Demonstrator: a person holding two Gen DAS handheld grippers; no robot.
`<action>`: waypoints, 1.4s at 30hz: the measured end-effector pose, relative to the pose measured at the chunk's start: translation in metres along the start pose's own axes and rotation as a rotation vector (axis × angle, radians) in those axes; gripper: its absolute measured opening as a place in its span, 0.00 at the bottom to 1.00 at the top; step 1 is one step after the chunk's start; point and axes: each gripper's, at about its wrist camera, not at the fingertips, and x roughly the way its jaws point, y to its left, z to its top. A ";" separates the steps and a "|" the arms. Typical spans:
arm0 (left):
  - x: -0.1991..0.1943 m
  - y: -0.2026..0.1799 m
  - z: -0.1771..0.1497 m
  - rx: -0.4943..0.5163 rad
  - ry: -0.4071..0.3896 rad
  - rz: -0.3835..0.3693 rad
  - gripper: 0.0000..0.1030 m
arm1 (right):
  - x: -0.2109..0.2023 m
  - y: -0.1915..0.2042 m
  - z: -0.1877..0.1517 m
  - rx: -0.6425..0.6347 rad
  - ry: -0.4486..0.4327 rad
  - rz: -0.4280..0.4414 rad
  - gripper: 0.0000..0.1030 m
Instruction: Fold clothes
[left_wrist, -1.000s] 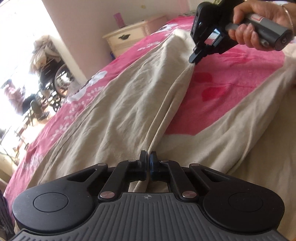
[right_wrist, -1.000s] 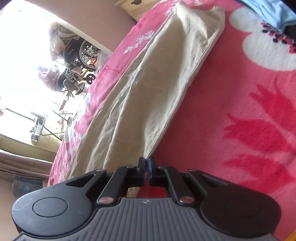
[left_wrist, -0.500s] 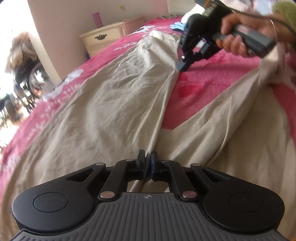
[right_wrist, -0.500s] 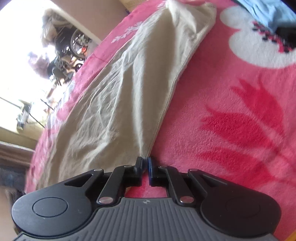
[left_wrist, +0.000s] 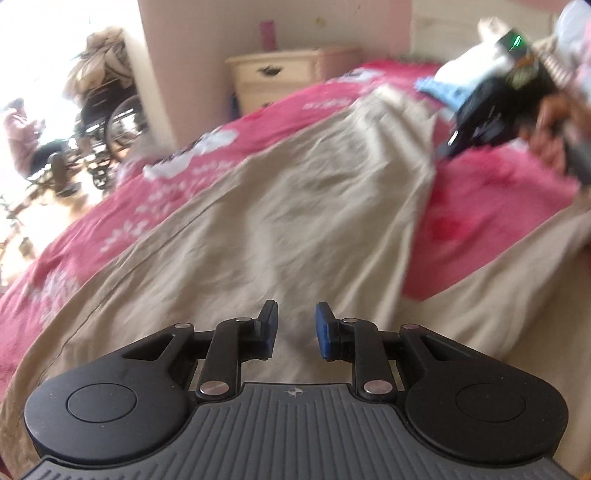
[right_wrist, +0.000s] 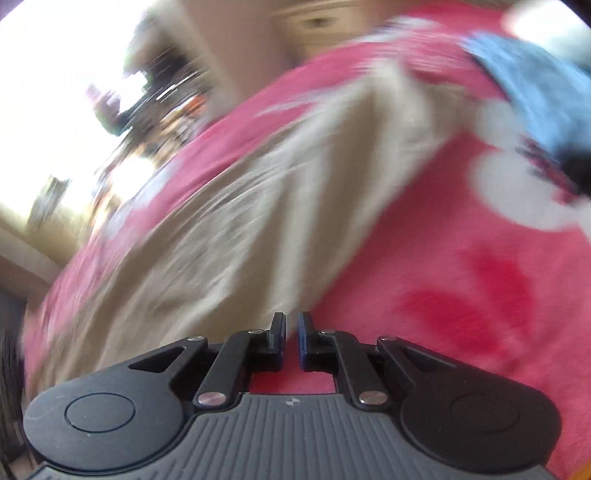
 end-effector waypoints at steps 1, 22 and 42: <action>0.003 0.000 -0.001 0.000 0.005 0.002 0.21 | 0.002 -0.021 0.014 0.091 -0.024 -0.007 0.07; 0.018 0.000 -0.002 0.009 -0.018 0.020 0.25 | 0.065 -0.114 0.152 0.285 -0.231 -0.100 0.01; 0.011 0.000 -0.005 0.019 -0.024 0.019 0.27 | 0.033 -0.114 0.139 0.127 -0.442 -0.348 0.20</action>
